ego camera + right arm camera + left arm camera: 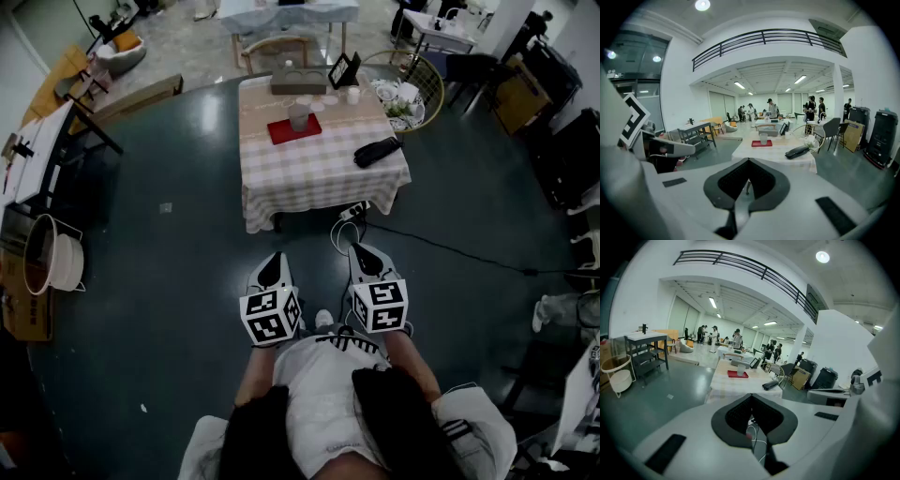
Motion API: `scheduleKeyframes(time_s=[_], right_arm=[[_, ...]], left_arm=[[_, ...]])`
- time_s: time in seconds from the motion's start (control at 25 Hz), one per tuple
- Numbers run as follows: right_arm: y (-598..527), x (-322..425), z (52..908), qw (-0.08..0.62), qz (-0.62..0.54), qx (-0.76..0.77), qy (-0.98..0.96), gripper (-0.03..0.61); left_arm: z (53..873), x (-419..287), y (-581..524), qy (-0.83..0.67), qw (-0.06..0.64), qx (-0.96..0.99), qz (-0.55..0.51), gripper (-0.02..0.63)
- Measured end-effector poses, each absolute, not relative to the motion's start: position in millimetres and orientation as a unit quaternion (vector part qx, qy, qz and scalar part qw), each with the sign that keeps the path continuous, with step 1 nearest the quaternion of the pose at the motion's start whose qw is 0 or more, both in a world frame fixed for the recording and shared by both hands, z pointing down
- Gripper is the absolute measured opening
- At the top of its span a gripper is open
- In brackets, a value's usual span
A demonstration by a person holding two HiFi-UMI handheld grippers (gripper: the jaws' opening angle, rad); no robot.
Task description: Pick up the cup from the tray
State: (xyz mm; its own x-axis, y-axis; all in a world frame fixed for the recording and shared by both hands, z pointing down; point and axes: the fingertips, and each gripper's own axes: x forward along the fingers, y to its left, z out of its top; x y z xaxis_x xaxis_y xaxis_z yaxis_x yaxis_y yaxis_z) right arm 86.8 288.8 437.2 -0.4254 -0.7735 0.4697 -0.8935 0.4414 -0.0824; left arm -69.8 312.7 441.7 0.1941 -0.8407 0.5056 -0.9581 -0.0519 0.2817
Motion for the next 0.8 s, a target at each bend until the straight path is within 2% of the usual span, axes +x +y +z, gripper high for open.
scheduleKeyframes(time_s=[0.48, 0.8], right_arm=[[284, 95, 438, 0.186, 0.161, 0.495, -0.833, 0.006], [281, 96, 427, 0.151, 0.138, 0.468, -0.859, 0.008]], left_arm=[[444, -60, 310, -0.631, 0.29, 0.712, 0.105, 0.008], [447, -51, 309, -0.641, 0.293, 0.702, 0.108, 0.008]])
